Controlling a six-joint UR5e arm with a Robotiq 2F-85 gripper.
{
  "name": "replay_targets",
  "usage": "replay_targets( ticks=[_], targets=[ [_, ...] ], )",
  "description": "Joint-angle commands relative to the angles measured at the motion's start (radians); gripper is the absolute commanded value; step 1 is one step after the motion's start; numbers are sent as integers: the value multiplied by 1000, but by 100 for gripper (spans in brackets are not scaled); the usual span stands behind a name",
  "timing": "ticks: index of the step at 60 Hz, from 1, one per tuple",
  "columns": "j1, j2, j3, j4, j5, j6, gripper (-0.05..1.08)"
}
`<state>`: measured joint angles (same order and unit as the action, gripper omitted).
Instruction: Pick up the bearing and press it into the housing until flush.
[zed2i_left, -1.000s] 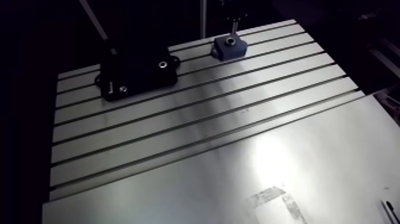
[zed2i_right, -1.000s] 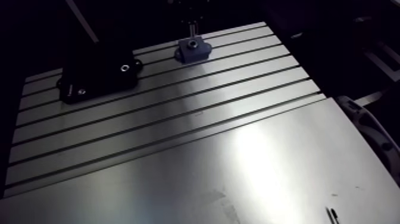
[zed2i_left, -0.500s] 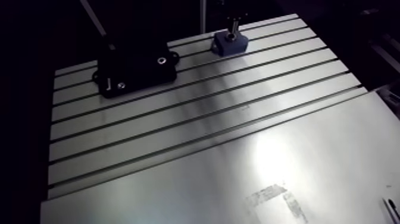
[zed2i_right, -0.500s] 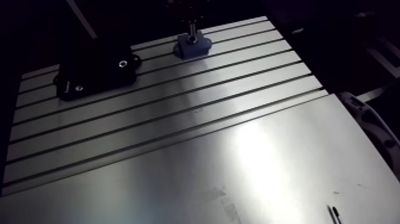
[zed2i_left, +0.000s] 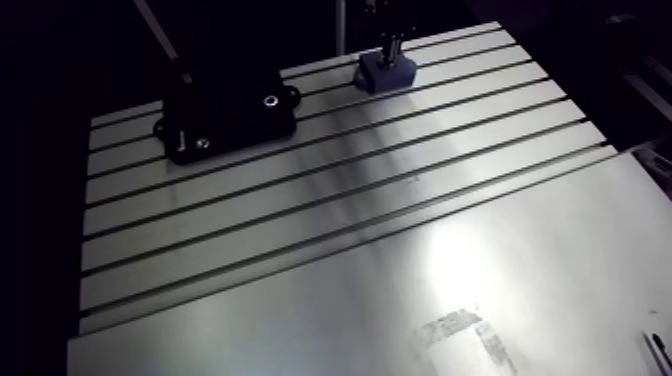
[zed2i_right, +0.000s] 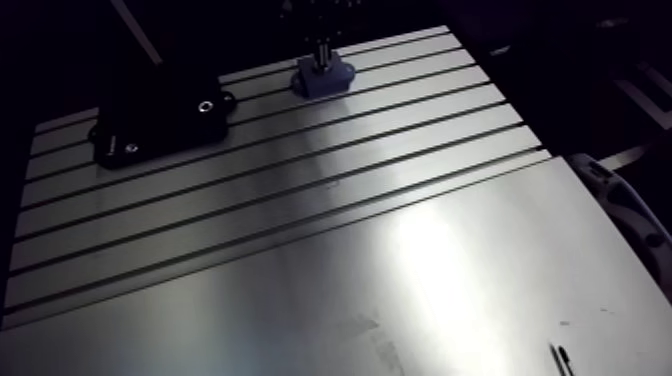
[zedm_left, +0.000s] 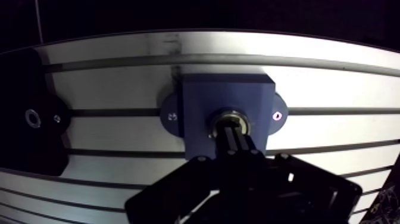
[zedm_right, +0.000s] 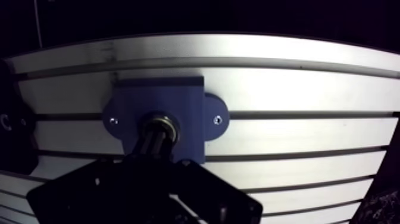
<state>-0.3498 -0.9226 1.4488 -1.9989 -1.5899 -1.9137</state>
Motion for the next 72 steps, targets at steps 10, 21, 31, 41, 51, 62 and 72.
replay_targets(
  ticks=[10,21,31,41,51,62,72],
  targets=[
    [0,0,5,-10,0,0,108],
    [0,0,3,-10,0,0,108],
    [0,2,1,-10,0,0,108],
    [-2,9,0,-10,0,0,108],
    [-2,9,0,-10,0,0,108],
    [-2,9,3,-10,0,0,108],
    [0,9,3,-10,0,0,108]
  ],
)
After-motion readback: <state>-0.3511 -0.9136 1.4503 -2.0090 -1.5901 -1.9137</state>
